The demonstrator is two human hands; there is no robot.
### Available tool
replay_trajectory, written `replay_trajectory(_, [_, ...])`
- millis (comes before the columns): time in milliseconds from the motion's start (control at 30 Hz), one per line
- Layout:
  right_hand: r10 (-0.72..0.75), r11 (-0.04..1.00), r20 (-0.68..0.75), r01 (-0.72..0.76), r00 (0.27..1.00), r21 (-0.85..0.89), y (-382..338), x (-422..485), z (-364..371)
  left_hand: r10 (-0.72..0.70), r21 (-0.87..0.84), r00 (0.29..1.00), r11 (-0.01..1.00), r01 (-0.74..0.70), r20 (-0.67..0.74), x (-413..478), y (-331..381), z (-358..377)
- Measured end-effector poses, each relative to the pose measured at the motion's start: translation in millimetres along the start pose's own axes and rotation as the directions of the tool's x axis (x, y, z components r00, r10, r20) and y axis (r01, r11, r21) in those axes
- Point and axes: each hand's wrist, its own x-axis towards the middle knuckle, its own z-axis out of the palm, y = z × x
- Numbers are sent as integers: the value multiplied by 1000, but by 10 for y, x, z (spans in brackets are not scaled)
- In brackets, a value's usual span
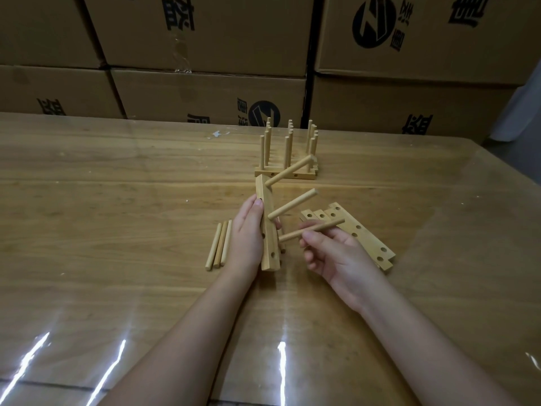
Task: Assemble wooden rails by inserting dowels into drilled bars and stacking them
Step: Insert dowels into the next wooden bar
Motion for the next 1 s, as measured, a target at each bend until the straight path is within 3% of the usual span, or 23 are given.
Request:
replay_trajectory(233, [-32, 990, 57, 39, 998, -134, 46, -30, 82, 24, -28, 1000, 999, -25, -13, 38, -37, -26])
replay_trajectory(467, [-62, 976, 79, 77, 995, -205, 81, -28, 109, -79, -116, 994, 991, 70, -79, 117, -109, -71])
replay_trajectory(1000, [-205, 909, 63, 214, 977, -359, 178, -35, 161, -59, -122, 990, 992, 43, -129, 81, -55, -53])
